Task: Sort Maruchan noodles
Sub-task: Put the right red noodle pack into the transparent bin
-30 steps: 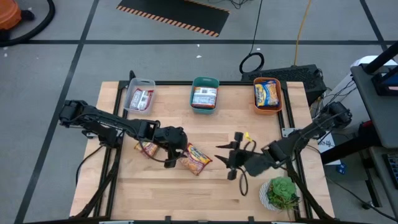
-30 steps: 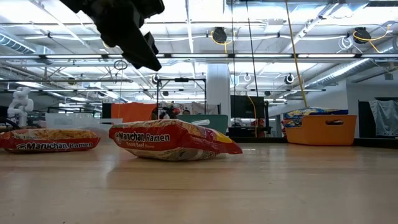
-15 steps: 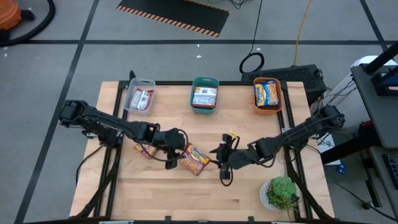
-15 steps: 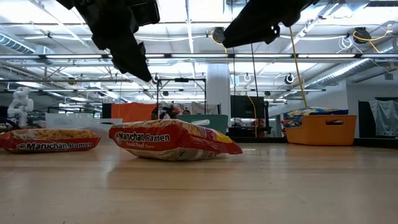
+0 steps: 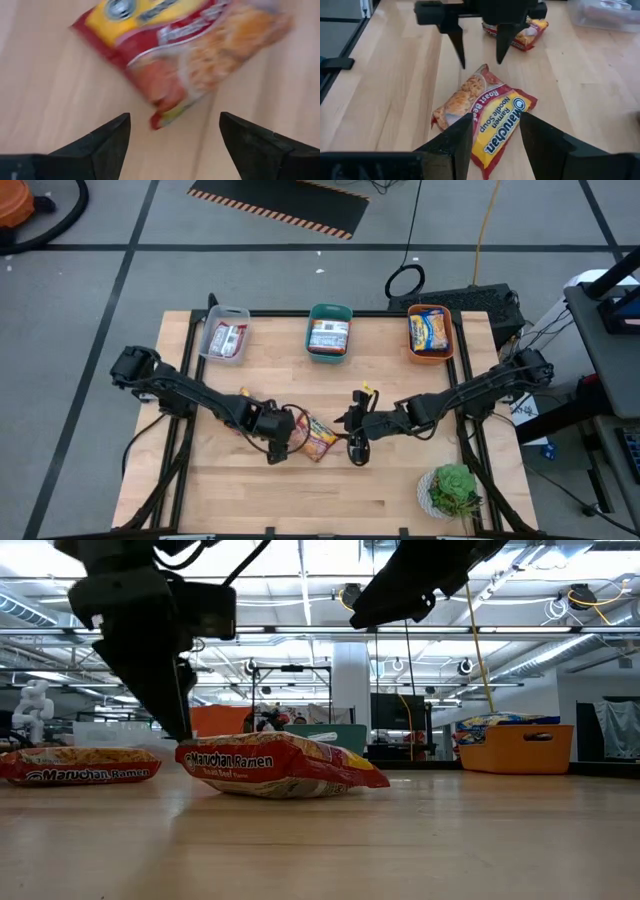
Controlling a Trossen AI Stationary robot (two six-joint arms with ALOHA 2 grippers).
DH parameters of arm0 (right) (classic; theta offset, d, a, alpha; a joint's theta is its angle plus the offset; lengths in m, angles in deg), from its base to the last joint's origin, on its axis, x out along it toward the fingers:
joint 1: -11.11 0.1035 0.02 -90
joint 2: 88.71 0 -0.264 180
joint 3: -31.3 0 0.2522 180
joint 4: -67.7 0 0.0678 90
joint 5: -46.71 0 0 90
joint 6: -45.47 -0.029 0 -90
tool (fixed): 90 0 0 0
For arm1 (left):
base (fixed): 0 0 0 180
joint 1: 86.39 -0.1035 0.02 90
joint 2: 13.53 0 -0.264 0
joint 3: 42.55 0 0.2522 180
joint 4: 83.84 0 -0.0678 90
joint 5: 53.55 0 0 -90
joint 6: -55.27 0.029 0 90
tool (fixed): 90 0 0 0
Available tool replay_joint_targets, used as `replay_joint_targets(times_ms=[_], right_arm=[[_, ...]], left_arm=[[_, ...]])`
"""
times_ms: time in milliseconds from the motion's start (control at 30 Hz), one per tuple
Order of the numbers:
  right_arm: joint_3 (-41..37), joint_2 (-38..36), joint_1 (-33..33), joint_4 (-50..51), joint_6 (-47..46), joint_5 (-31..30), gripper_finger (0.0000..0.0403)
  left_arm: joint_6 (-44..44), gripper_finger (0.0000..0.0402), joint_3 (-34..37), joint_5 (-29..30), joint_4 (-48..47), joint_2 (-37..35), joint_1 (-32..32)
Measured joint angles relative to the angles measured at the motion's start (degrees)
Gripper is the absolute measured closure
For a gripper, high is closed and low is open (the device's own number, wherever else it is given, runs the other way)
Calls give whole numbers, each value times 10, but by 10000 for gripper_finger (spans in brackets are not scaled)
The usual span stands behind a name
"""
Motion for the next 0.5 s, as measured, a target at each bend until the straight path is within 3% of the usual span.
replay_joint_targets(times_ms=[200, 500], right_arm=[[0, 0, 0, 0, 15, 16, 245], [0, 0, 7, -2, 4, 30, 245]], left_arm=[[-48, 92, 0, 84, -24, 11, 2], [10, 92, 0, 51, 13, 12, 24]])
